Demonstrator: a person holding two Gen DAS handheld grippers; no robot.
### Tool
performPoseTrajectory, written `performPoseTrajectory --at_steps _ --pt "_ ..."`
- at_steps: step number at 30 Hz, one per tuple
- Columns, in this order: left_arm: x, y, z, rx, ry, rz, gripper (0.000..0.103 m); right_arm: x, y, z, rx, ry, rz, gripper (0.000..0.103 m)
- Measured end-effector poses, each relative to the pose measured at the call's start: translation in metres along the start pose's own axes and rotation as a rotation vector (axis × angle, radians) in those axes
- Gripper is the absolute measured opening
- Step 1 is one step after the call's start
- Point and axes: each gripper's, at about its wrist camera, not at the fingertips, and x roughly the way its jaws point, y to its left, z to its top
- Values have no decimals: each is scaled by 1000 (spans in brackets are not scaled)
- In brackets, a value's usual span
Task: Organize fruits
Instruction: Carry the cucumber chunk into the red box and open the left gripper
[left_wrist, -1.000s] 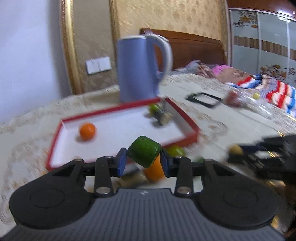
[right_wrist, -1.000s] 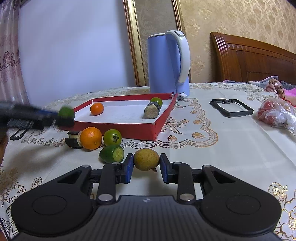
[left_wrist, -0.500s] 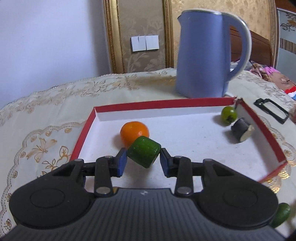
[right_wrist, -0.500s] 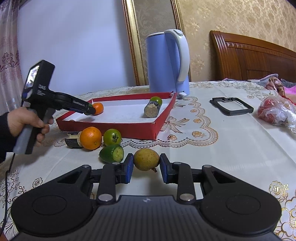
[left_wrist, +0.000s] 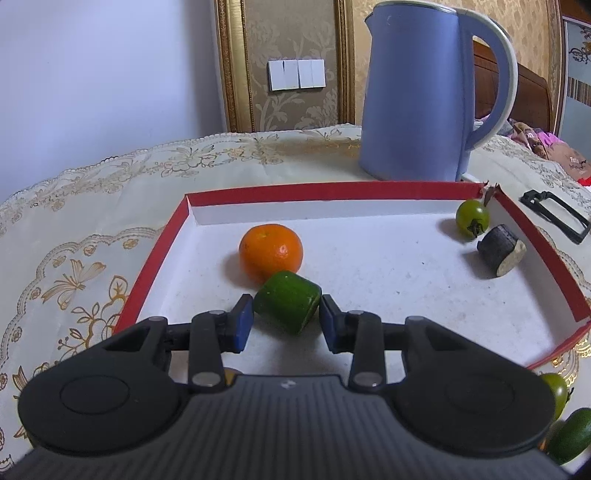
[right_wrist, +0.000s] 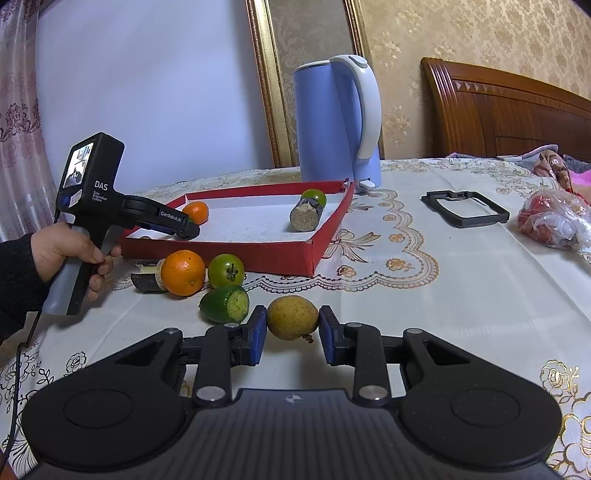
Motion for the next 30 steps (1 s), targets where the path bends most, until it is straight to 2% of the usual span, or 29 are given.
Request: performPoseTrajectory --at_steps 27,29,30 --pt "-1 1 -3 -8 -11 -6 36 3 1 0 -8 21 -20 30" --pt "-3 2 -3 -8 -9 -14 41 3 1 0 -7 21 -21 30" --pt "-3 1 -4 -5 -10 -17 48 4 1 0 -8 22 -22 30"
